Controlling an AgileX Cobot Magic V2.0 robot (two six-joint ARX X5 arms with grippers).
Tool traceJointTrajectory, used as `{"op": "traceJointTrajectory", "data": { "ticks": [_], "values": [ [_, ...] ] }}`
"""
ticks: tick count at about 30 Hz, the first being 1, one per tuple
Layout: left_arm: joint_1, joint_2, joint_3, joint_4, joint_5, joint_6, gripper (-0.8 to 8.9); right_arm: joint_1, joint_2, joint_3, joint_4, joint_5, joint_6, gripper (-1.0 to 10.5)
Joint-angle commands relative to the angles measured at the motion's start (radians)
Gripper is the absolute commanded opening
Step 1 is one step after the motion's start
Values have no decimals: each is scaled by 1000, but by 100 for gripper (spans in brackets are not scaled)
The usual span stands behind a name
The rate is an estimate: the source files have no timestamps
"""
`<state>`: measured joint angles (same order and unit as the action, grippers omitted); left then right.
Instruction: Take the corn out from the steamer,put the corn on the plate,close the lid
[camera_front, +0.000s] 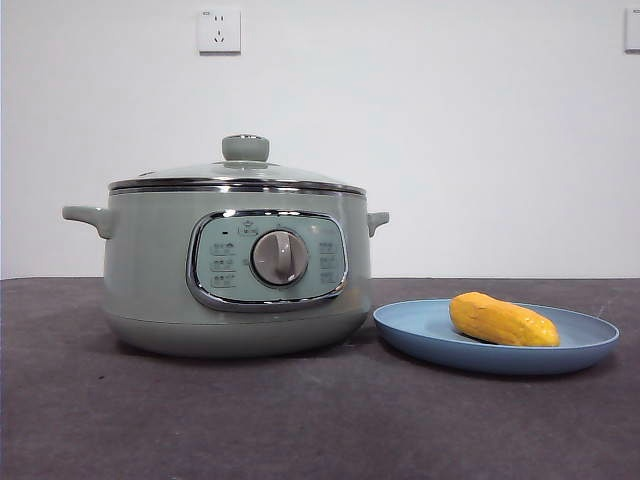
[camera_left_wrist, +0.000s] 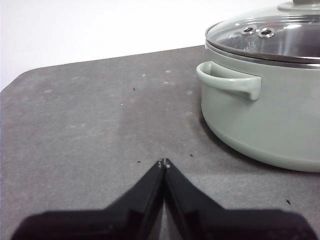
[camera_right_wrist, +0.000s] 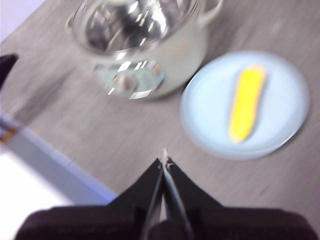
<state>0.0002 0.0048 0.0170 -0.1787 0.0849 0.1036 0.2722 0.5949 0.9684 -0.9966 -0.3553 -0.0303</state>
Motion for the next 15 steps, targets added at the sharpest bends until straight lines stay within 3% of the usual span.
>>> {"op": "traceJointTrajectory", "data": {
  "ticks": [1, 6, 15],
  "values": [
    [3, -3, -14, 4, -4, -7, -4, -25, -57, -17, 122, 14, -73, 1],
    [3, -3, -14, 4, -4, -7, -4, -112, -190, -158, 406, 24, -64, 1],
    [3, -3, -14, 4, -4, -7, -4, -210, -439, -624, 814, 98, -14, 1]
  ]
}}
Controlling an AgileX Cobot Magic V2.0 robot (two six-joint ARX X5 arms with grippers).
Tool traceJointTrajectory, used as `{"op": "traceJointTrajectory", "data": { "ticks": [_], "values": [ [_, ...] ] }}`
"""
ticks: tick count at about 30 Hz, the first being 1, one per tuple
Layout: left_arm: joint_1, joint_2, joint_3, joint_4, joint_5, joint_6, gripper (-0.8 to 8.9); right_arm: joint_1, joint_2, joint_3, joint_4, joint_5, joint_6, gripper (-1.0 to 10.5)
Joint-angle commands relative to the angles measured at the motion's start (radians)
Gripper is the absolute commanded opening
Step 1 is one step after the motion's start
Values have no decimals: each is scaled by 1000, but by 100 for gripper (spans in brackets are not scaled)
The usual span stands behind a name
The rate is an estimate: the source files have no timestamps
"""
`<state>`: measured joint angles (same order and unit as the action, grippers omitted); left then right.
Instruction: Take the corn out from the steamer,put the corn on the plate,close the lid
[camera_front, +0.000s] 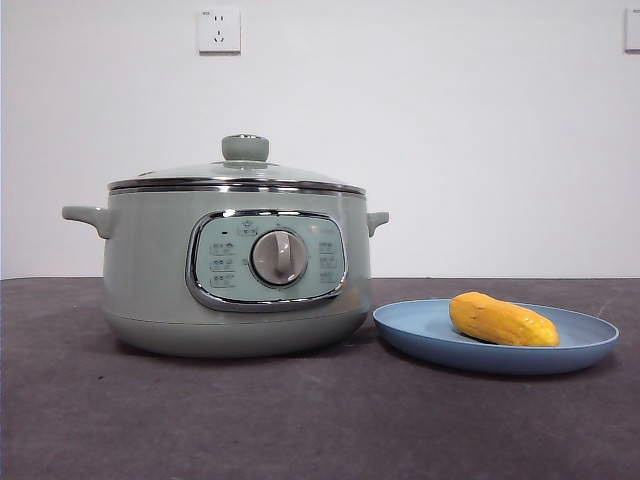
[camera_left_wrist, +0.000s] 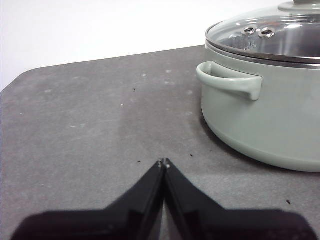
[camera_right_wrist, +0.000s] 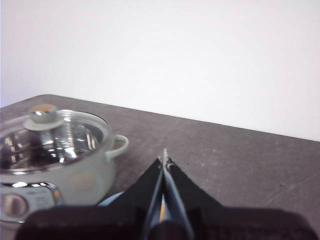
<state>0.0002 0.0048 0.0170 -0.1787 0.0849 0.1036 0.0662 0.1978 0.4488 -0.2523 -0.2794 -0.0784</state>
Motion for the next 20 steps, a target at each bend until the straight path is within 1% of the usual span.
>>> {"op": "traceJointTrajectory", "data": {
  "ticks": [1, 3, 5, 7, 9, 12, 17, 20],
  "values": [
    [3, -3, -14, 4, -4, -7, -4, -4, -66, -153, 100, 55, 44, 1],
    [3, -3, -14, 4, -4, -7, -4, -5, -105, -235, 140, 104, 74, 1],
    [3, -3, -14, 4, -4, -7, -4, -5, -143, -311, 169, 146, 123, 1],
    [3, -3, -14, 4, -4, -7, -4, -5, -174, -365, 171, 194, 154, 1],
    [3, -3, -14, 4, -5, -7, -4, -5, -196, -408, 169, 208, 171, 1],
    [3, -3, -14, 4, -4, -7, -4, -5, -197, -444, 149, 208, 172, 1],
    [3, -3, -14, 4, -4, -7, -4, -6, -197, -444, 71, 208, 131, 1],
    [3, -3, -14, 4, -4, -7, -4, -5, -197, -444, 72, 207, 132, 1]
  ]
}}
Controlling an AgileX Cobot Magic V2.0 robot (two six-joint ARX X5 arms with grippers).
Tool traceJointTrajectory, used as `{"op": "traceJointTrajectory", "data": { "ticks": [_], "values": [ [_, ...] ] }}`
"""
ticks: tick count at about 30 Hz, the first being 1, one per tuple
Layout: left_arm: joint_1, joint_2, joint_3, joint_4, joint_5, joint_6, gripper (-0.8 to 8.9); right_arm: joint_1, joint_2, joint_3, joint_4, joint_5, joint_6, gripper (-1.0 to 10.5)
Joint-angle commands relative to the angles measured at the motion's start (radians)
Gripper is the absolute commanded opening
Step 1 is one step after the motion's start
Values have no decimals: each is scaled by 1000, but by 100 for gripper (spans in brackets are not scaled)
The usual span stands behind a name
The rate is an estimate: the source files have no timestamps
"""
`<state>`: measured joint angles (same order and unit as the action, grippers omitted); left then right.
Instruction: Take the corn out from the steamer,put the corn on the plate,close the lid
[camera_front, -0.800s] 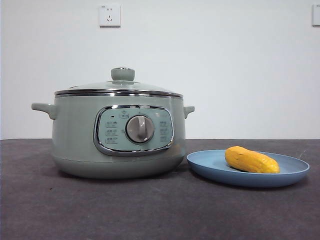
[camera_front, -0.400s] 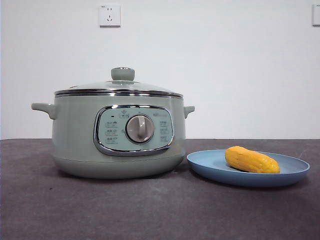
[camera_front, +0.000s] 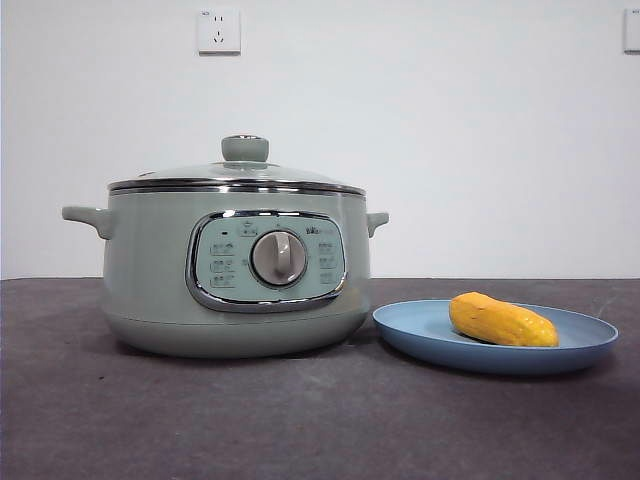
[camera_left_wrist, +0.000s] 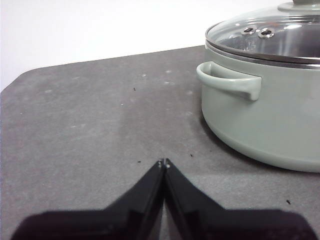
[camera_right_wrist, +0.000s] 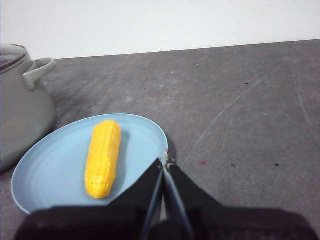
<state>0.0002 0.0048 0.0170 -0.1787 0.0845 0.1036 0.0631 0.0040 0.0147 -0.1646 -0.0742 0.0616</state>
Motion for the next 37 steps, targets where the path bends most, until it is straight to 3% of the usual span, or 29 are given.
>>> {"op": "traceJointTrajectory", "data": {
  "ticks": [1, 3, 37],
  "values": [
    [3, -3, -14, 4, -4, -7, -4, -2, -3, -10, -16, 2, -2, 1],
    [3, -3, -14, 4, -4, -7, -4, -2, -3, -10, -15, 3, 24, 1],
    [3, -3, -14, 4, -4, -7, -4, -2, -3, -10, -14, 3, 24, 1]
  ]
}}
